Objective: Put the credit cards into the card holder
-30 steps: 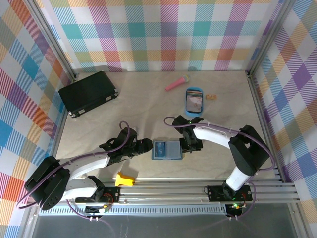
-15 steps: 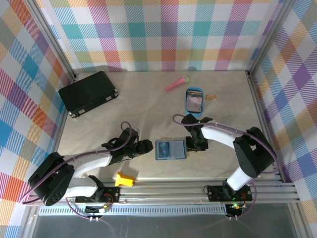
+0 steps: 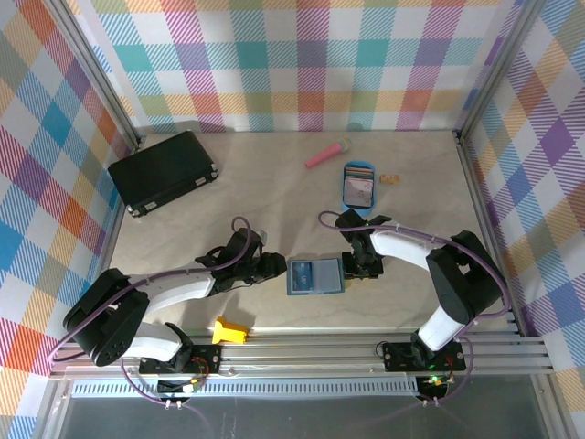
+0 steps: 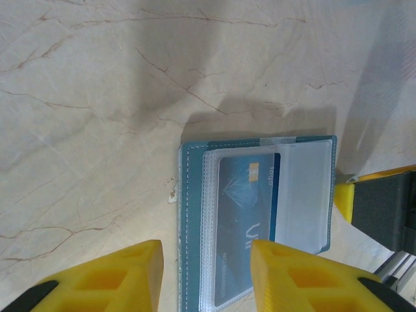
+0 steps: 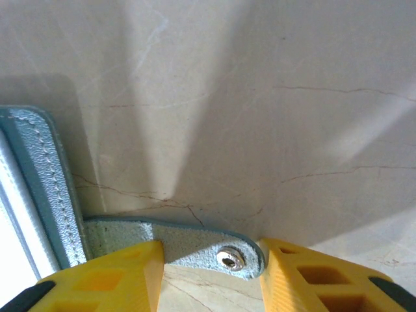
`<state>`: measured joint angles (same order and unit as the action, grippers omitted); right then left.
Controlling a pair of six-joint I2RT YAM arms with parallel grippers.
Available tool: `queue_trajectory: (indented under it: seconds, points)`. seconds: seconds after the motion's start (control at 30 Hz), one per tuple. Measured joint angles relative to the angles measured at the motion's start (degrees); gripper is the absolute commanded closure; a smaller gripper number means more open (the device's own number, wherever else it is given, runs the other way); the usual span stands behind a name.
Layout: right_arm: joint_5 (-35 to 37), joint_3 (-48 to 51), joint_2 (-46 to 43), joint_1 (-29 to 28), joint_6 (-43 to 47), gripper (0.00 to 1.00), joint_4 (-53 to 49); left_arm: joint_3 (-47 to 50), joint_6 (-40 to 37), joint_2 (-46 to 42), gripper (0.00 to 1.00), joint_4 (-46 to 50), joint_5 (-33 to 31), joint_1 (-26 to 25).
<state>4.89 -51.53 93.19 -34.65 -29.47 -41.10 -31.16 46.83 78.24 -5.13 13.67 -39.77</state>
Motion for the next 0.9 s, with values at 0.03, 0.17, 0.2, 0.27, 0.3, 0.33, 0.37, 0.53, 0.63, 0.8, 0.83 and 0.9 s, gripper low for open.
queue_trajectory:
  seconds: [0.03,0.17,0.2,0.27,0.3,0.33,0.37,0.53,0.63,0.8,0.83,0.9]
  points:
    - [-0.2,0.0,0.0,0.1,0.0,0.57,0.0,-0.3,0.0,0.5,0.61,0.1,0.2,0.0]
    - [-0.4,0.0,0.0,0.2,0.0,0.57,0.0,-1.9,-0.6,2.2,0.61,0.5,0.5,-0.4]
    - [-0.4,0.0,0.0,0.2,0.0,0.57,0.0,-2.5,-0.8,2.6,0.61,0.5,0.6,-0.5]
    - [-0.5,0.0,0.0,0.3,0.0,0.57,0.0,-3.3,-1.2,3.4,0.61,0.5,0.8,-0.7]
    - [-0.5,0.0,0.0,0.3,0.0,0.56,0.0,-3.7,-1.4,3.8,0.6,0.4,0.9,-0.7]
    - [-0.6,0.0,0.0,0.4,0.0,0.56,0.0,-4.0,-1.5,4.2,0.6,0.5,0.9,-0.7]
    - [-0.8,0.0,0.0,0.5,0.0,0.56,0.0,-4.2,-1.5,4.7,0.6,0.5,0.9,-0.7]
    - [-1.6,0.0,0.0,0.8,0.0,0.53,0.2,-4.8,-1.8,6.3,0.58,0.6,0.9,-0.7]
    - [-2.6,0.1,-0.3,1.4,0.0,0.53,0.3,-5.2,-1.9,6.9,0.58,0.6,0.9,-0.7]
    - [-5.1,0.5,-3.1,3.2,0.0,0.53,0.5,-5.2,-2.0,6.9,0.58,0.6,0.8,-0.7]
    - [-5.6,0.5,-4.2,3.5,0.0,0.52,0.6,-5.2,-2.0,6.9,0.58,0.6,0.8,-0.7]
    - [-6.9,0.5,-6.9,4.0,0.0,0.53,0.6,-5.2,-1.9,6.9,0.58,0.5,0.8,-0.7]
